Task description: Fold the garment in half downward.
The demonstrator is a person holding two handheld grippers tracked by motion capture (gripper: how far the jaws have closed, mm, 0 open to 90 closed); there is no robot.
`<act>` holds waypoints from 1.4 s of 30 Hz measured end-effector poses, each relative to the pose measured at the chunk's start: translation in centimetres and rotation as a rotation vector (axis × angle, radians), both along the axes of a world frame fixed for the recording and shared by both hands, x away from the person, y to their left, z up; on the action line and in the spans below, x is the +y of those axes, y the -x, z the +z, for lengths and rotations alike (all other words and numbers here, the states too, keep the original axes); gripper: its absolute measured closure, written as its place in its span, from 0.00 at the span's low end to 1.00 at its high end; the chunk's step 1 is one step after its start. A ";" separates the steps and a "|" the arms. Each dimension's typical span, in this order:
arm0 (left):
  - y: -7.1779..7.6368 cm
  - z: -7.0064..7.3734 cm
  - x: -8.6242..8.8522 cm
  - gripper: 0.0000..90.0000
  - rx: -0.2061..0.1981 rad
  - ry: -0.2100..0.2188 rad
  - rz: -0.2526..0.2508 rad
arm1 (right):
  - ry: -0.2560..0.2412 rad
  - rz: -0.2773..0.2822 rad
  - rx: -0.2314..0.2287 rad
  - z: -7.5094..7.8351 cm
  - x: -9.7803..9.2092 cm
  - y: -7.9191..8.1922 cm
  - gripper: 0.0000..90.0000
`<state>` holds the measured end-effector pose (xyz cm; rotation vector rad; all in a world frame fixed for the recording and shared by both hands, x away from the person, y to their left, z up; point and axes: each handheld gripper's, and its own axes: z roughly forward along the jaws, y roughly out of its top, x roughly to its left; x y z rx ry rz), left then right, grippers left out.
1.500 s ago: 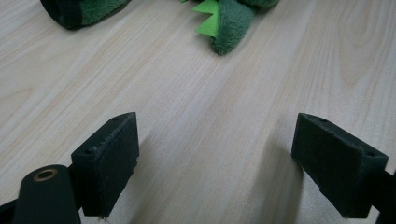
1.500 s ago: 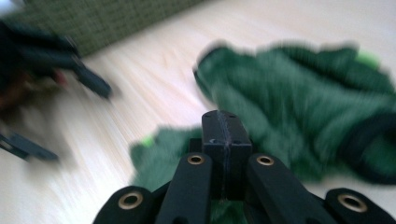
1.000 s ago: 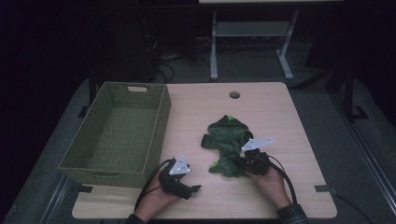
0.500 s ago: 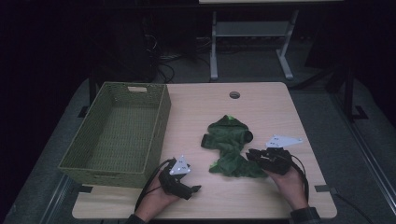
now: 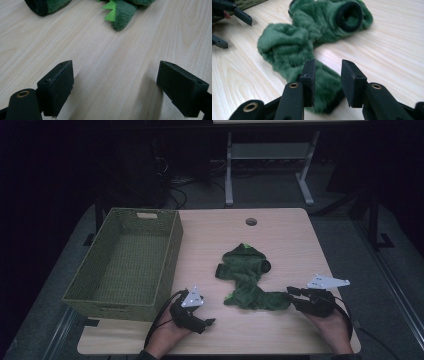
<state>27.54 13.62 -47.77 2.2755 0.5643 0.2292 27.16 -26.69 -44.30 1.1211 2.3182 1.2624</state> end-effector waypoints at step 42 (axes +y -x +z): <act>-0.2 0.0 0.0 0.16 -0.002 -0.007 -0.009 | -0.002 0.080 0.108 -3.3 -1.9 0.8 0.92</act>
